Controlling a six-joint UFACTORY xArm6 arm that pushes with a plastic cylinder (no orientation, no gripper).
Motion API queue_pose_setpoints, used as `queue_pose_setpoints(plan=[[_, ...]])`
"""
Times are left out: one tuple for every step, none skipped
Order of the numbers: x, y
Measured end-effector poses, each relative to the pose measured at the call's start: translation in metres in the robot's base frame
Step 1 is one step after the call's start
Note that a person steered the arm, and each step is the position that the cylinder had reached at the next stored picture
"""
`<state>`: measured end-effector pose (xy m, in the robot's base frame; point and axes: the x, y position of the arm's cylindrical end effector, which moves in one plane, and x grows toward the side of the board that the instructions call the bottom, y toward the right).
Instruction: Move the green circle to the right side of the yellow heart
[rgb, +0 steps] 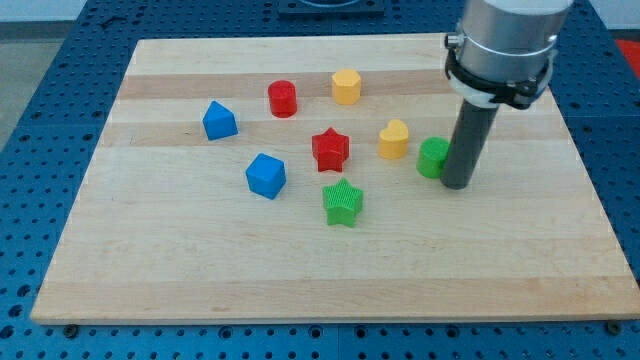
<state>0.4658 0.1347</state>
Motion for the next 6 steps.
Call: queue_pose_setpoints(plan=[[0.012,-0.005],[0.019,-0.028],[0.013,-0.026],[-0.002,-0.021],[-0.013,-0.020],[-0.019,-0.013]])
